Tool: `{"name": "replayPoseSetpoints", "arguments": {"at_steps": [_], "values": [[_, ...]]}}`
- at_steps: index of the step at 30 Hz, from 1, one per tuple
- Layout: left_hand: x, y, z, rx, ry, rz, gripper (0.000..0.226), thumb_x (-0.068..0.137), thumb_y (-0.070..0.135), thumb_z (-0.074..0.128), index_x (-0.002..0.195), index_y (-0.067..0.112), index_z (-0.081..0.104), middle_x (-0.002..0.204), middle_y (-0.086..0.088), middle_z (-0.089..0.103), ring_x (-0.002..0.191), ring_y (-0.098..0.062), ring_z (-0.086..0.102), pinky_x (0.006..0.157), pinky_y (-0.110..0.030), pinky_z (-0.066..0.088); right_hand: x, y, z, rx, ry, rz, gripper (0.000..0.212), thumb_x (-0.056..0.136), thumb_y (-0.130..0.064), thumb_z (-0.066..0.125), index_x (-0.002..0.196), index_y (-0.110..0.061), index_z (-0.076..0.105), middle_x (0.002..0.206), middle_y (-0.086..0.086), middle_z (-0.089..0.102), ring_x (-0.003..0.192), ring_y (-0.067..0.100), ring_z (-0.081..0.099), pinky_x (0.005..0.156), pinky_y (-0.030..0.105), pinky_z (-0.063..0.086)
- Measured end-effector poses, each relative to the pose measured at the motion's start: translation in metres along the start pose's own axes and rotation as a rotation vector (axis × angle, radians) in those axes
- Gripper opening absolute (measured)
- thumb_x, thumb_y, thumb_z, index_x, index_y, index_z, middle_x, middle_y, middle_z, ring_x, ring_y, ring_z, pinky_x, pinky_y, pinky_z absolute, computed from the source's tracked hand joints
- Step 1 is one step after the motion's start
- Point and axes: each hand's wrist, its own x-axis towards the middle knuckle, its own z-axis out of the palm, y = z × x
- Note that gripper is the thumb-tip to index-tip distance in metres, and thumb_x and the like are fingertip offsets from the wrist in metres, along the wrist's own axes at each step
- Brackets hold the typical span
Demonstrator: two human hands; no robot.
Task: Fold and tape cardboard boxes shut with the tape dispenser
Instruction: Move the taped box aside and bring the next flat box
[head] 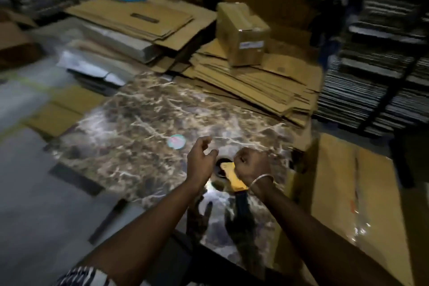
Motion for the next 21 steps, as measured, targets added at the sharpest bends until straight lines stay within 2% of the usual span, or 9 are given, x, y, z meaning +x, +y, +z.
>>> {"name": "replayPoseSetpoints", "arguments": {"at_steps": [3,7,10,11,14,17,19,21], "values": [[0.005,-0.022,-0.061,0.011,0.148,-0.064,0.025,0.091,0.006,0.065,0.113,0.018,0.062,0.119,-0.001,0.066,0.115,-0.017,0.059,0.088,-0.026,0.042,0.004,-0.043,0.046,-0.021,-0.127,-0.069,0.015,0.088,-0.029,0.064,0.076,-0.021,0.066,0.080,0.006,0.073,0.085,0.030,0.068,0.068,0.033,0.049],[-0.006,-0.046,-0.132,0.072,0.356,-0.168,0.021,0.092,0.013,0.065,0.112,0.021,0.064,0.109,0.003,0.067,0.103,-0.015,0.061,0.079,-0.024,0.041,0.002,-0.093,0.096,-0.021,-0.293,-0.201,0.019,0.091,-0.028,0.063,0.075,-0.018,0.067,0.076,0.011,0.071,0.081,0.033,0.067,0.066,0.036,0.051],[-0.014,-0.062,-0.180,0.092,0.468,-0.237,0.022,0.090,0.012,0.064,0.111,0.019,0.064,0.105,-0.004,0.068,0.100,-0.026,0.064,0.079,-0.033,0.049,-0.004,-0.127,0.128,-0.033,-0.404,-0.260,0.022,0.091,-0.023,0.061,0.070,-0.018,0.065,0.071,0.010,0.069,0.077,0.031,0.065,0.065,0.035,0.051],[-0.018,-0.065,-0.195,0.094,0.506,-0.241,0.021,0.090,0.011,0.065,0.109,0.019,0.064,0.102,-0.004,0.067,0.097,-0.028,0.064,0.075,-0.030,0.049,-0.006,-0.137,0.140,-0.029,-0.440,-0.277,0.024,0.090,-0.022,0.060,0.067,-0.018,0.063,0.067,0.009,0.066,0.074,0.031,0.065,0.065,0.036,0.053],[-0.022,-0.071,-0.236,0.090,0.583,-0.290,0.019,0.094,0.012,0.063,0.113,0.015,0.063,0.100,0.002,0.061,0.093,-0.019,0.058,0.066,-0.024,0.039,-0.009,-0.168,0.173,-0.040,-0.529,-0.301,0.024,0.088,-0.023,0.060,0.065,-0.017,0.063,0.065,0.005,0.064,0.074,0.030,0.065,0.065,0.034,0.052],[-0.018,-0.082,-0.279,0.055,0.628,-0.316,0.015,0.095,0.014,0.062,0.110,0.015,0.063,0.097,0.004,0.064,0.089,-0.016,0.059,0.062,-0.018,0.041,-0.009,-0.202,0.208,-0.052,-0.574,-0.304,0.024,0.085,-0.024,0.061,0.062,-0.018,0.058,0.062,0.000,0.058,0.076,0.028,0.063,0.064,0.029,0.044],[-0.005,-0.093,-0.312,0.056,0.658,-0.325,0.013,0.093,0.013,0.063,0.105,0.017,0.064,0.099,0.001,0.065,0.091,-0.019,0.059,0.067,-0.025,0.041,-0.004,-0.229,0.236,-0.060,-0.598,-0.302,0.028,0.086,-0.025,0.062,0.060,-0.019,0.055,0.060,-0.002,0.057,0.076,0.028,0.063,0.064,0.029,0.042],[0.013,-0.106,-0.350,0.048,0.666,-0.325,0.014,0.092,0.010,0.063,0.103,0.019,0.063,0.101,0.001,0.064,0.095,-0.019,0.057,0.076,-0.027,0.040,0.004,-0.257,0.270,-0.065,-0.613,-0.304,0.026,0.086,-0.024,0.062,0.061,-0.019,0.056,0.063,0.000,0.060,0.079,0.029,0.064,0.065,0.029,0.043]]}}
